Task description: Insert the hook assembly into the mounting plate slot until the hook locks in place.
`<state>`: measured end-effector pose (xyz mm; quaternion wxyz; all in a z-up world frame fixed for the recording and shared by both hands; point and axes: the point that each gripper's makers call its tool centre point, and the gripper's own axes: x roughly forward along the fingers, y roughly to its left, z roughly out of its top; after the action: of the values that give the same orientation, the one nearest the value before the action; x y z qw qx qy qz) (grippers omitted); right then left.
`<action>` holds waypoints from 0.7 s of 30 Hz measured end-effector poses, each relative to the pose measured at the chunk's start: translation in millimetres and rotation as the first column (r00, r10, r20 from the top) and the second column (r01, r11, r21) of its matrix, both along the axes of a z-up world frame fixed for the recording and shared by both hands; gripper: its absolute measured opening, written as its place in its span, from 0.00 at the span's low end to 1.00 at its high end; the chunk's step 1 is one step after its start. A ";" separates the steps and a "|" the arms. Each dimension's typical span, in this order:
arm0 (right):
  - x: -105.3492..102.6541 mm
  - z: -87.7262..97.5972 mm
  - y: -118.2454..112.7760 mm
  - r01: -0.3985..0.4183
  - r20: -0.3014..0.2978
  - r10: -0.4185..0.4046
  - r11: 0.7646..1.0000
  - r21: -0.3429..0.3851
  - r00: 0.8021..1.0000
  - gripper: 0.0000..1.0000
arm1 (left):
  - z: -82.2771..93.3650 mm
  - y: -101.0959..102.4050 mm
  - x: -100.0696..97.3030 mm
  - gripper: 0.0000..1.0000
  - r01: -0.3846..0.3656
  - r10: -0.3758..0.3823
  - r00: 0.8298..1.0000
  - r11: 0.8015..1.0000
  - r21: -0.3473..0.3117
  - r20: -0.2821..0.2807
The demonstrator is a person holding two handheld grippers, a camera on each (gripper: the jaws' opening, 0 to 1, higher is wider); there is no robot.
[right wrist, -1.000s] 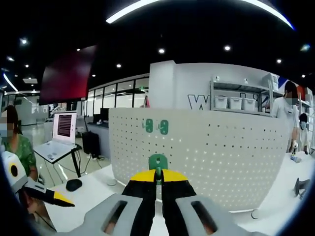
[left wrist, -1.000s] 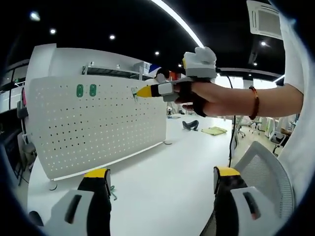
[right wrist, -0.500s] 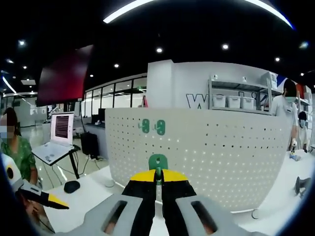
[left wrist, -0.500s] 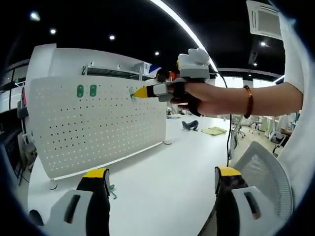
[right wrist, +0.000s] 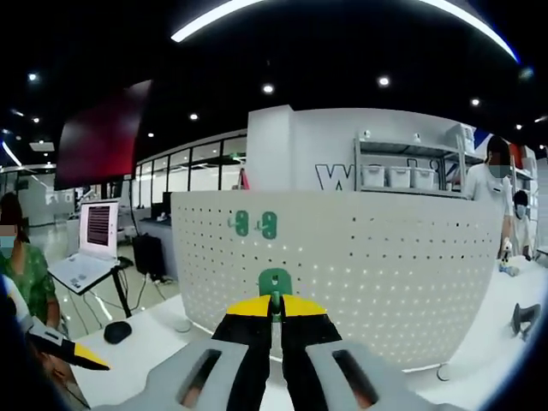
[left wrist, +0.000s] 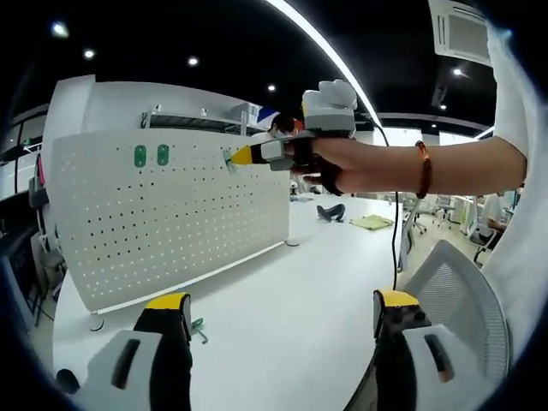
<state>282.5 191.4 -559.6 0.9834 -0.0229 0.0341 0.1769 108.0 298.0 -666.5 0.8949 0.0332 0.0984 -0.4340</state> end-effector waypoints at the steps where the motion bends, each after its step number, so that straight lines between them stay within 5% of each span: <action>1: 1.7 -1.9 0.2 0.002 -0.009 -0.002 1.000 0.002 1.000 0.01 | 0.4 0.7 0.9 0.90 -0.003 0.003 1.000 1.000 -0.002 0.001; 21: 21.7 10.8 3.2 0.021 0.004 -0.021 0.999 0.026 1.000 0.01 | -0.9 3.7 -1.1 0.89 -0.007 0.006 1.000 1.000 -0.027 -0.025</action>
<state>304.2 194.5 -548.8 0.9855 -0.0103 0.0298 0.1670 106.8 301.6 -667.4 0.8954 0.0156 0.1036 -0.4327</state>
